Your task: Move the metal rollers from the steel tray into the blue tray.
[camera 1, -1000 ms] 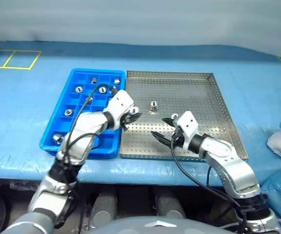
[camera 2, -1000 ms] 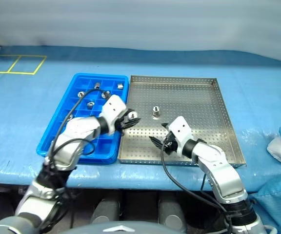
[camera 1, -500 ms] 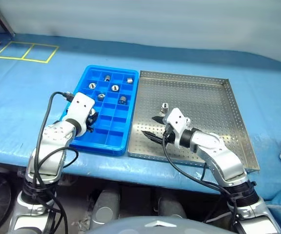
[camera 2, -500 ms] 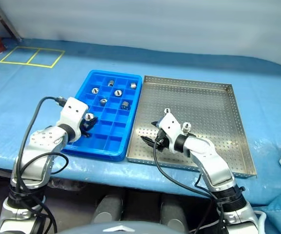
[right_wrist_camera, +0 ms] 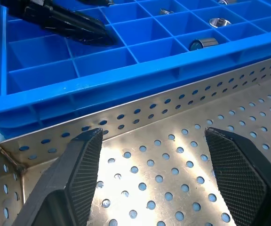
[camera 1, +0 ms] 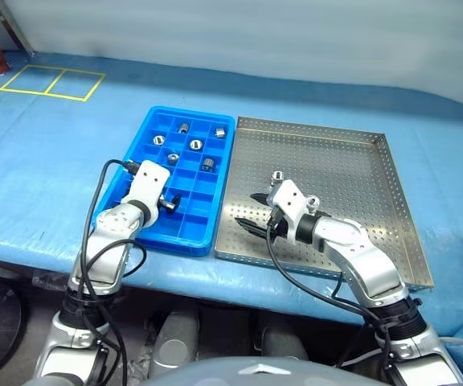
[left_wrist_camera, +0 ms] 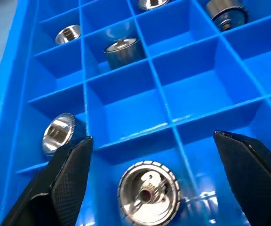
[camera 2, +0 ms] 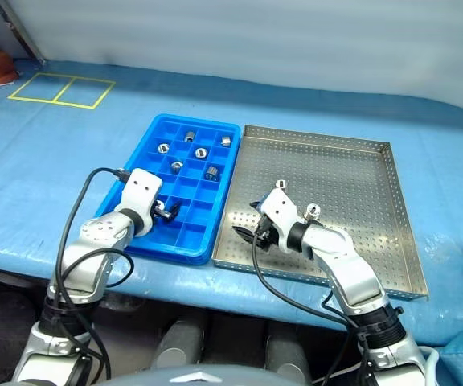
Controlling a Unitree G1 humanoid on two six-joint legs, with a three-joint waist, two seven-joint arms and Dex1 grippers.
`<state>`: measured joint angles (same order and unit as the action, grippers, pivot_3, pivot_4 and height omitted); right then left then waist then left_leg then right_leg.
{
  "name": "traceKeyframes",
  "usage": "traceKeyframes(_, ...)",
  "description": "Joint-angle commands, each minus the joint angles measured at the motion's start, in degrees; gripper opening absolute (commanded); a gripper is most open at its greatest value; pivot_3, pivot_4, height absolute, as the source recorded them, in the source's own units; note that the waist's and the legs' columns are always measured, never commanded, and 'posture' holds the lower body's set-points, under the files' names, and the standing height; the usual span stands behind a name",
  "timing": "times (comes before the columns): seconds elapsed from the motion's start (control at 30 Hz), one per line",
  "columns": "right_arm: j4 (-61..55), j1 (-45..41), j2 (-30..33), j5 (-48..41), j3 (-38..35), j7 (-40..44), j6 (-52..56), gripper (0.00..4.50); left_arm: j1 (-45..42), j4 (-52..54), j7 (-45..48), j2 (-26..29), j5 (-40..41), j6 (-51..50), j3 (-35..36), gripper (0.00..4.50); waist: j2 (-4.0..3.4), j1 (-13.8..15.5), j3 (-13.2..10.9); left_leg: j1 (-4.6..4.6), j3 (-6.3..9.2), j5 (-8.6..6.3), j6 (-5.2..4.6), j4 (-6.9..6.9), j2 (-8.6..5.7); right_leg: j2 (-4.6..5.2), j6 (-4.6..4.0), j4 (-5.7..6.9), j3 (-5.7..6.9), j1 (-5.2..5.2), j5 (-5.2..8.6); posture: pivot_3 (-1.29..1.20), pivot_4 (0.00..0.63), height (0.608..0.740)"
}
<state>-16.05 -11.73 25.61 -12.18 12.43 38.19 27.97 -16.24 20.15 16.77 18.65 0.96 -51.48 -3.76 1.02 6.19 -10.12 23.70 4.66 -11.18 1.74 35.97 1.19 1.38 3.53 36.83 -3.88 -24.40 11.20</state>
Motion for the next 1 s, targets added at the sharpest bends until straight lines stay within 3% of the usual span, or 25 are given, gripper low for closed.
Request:
traceKeyframes(0.03,-2.4,0.6,0.1,-0.1,-2.4,-1.2,-1.4,3.67,-3.2,2.1,3.1,-3.1,5.4,7.4,2.5,4.34,0.0,0.0,0.0,0.0,0.0,0.0,0.0,0.0,0.0,0.0,0.0,0.0,0.0,0.0,0.0,0.27,0.15,0.74)
traceKeyframes(0.23,-4.2,1.0,-0.2,-0.5,-5.5,-3.8,-0.7,3.67,-12.0,-6.7,9.6,-4.9,7.2,13.2,-3.8,4.34,0.0,-0.5,0.0,-0.01,-0.01,0.02,0.03,0.06,-0.03,0.0,0.04,0.0,-0.01,0.05,-0.02,0.22,0.15,0.74)
traceKeyframes(0.43,-7.7,4.0,2.0,-0.1,-7.8,-5.5,1.6,3.67,-21.3,-25.0,17.0,-6.3,4.9,19.9,-11.7,4.34,0.0,-2.1,0.0,0.03,-0.04,0.01,0.02,0.04,-0.05,0.0,0.07,-0.07,-0.05,0.03,-0.04,0.14,0.15,0.74)
traceKeyframes(0.6,-10.7,7.6,2.0,0.4,-9.0,-8.0,2.7,3.67,-26.6,-39.0,17.1,-9.0,2.2,26.0,-13.4,4.34,0.0,-4.2,0.0,0.06,-0.04,0.01,0.01,0.06,-0.05,0.0,0.08,-0.05,-0.06,0.02,-0.04,0.07,0.15,0.74)
traceKeyframes(0.83,-9.4,8.3,-2.2,1.9,-13.5,-17.3,4.8,3.67,-27.5,-43.0,19.0,-10.9,0.9,29.5,-14.0,4.34,0.0,-7.1,0.0,0.04,-0.05,0.02,0.01,0.05,-0.04,0.0,0.11,-0.01,-0.1,0.0,-0.06,0.03,0.15,0.74)
traceKeyframes(1.0,-7.4,7.5,-4.0,0.9,-14.4,-18.2,6.2,3.67,-26.9,-42.2,19.9,-10.8,0.5,29.7,-14.2,4.34,-0.01,-7.6,0.0,0.01,-0.05,0.02,0.0,0.05,-0.04,-0.01,0.14,0.02,-0.12,0.0,-0.07,0.04,0.15,0.74)
